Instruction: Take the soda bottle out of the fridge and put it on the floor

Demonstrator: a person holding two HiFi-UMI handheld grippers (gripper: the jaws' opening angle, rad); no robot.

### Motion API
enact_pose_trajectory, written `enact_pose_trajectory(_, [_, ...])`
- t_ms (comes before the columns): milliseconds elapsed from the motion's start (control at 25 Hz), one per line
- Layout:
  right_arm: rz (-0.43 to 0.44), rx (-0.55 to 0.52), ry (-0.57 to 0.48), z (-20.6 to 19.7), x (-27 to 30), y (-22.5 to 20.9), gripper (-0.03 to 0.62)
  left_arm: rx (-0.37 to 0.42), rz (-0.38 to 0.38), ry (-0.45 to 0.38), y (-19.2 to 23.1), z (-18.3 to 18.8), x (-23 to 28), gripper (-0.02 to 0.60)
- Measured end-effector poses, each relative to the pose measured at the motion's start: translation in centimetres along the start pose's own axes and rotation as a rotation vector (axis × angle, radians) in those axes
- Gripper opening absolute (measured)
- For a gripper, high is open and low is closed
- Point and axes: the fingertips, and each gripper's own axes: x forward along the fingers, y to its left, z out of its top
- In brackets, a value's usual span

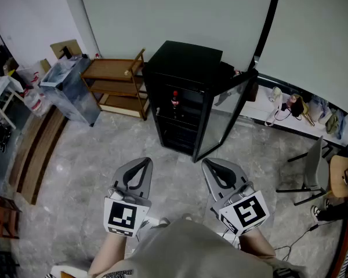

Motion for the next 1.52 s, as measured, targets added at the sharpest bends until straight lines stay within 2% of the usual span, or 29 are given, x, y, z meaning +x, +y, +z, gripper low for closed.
enact_pose_trajectory(160, [-0.015,-0.022,0.018,-0.7,-0.5,-0.8,-0.005,0.012,-0.002,-0.002,-0.9,0.5,0.1,0.006])
enact_pose_trajectory(320, [-0.002,0.005,0.035,-2.1,-1.6,-1.2,-0.005,-0.019,-0.012,-0.015,-2.4,0.5,-0.1,0.006])
enact_pose_trajectory(520, [-0.022,0.002,0.080,-3.8,-2.4,-2.3,-0.005,-0.008,-0.013,-0.017,-3.7,0.9,0.0,0.006])
enact_pose_trajectory(1000, [-0.004,0.010,0.074,-4.7,-4.2,-2.8,-0.005,0.003,-0.001,0.011,-5.9,0.6,0.1,0.006])
enact_pose_trajectory(1360, [0.021,0.015,0.088,-5.1,-3.4,-2.2,-0.005,0.007,0.014,0.023,-5.5,0.3,0.0,0.006])
enact_pose_trajectory(1520, [0.006,0.019,0.081,-5.0,-2.5,-2.4,-0.005,-0.004,0.010,0.018,-4.8,-0.2,0.4,0.006])
